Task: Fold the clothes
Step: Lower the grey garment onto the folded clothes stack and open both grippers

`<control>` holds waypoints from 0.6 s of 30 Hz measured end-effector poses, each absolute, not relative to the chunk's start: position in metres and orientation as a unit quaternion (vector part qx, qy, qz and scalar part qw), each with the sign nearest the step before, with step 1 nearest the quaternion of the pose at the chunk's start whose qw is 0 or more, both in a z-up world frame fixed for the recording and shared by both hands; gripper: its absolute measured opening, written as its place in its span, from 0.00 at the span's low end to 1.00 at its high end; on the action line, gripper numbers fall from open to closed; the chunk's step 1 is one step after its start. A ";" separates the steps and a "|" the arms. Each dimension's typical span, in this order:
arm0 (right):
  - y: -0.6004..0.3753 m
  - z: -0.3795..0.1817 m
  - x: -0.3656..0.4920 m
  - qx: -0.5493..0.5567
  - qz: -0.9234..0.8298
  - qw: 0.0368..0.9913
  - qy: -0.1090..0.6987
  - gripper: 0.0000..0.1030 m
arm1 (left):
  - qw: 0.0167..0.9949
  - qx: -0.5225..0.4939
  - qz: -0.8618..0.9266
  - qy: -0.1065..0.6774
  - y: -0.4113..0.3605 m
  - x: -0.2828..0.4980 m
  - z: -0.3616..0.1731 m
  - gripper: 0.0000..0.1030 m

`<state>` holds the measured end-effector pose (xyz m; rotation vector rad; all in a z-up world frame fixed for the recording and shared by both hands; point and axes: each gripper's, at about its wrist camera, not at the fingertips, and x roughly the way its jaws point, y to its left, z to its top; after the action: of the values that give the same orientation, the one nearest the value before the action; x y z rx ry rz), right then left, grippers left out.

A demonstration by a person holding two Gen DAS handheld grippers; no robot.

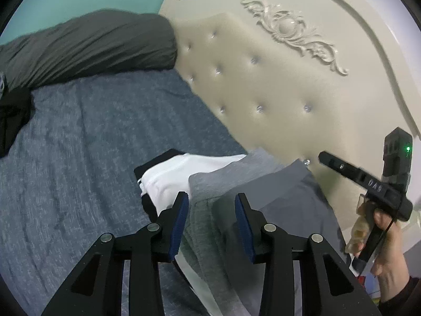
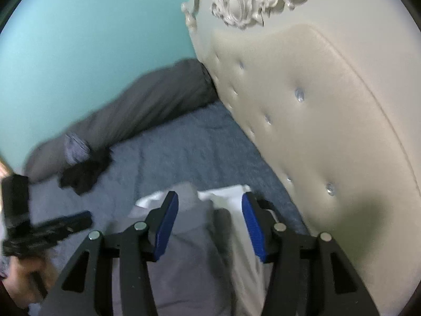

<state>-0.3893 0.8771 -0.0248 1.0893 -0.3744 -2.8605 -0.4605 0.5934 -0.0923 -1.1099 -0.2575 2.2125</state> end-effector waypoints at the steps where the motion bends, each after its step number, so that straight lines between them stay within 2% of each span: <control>1: 0.877 -0.021 -0.387 0.348 -0.929 0.041 -0.122 0.26 | 0.331 -0.420 0.840 -0.094 0.597 -0.458 -0.091 0.37; 2: 0.874 -0.020 -0.388 0.352 -0.927 0.051 -0.116 0.15 | 0.338 -0.419 0.838 -0.090 0.599 -0.456 -0.091 0.37; 5: 0.863 -0.027 -0.395 0.385 -0.915 0.071 -0.102 0.09 | 0.355 -0.426 0.829 -0.074 0.614 -0.451 -0.095 0.37; 12: 0.862 -0.063 -0.407 0.456 -0.884 0.041 -0.095 0.08 | 0.339 -0.466 0.813 -0.084 0.623 -0.458 -0.124 0.37; 18: 0.879 -0.053 -0.386 0.429 -0.896 0.019 -0.112 0.08 | 0.332 -0.453 0.824 -0.077 0.615 -0.453 -0.115 0.37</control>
<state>-0.3863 0.8788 -0.0529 1.3321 -0.3475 -2.7823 -0.4526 0.6148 -0.1150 -1.1828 -0.2014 2.1536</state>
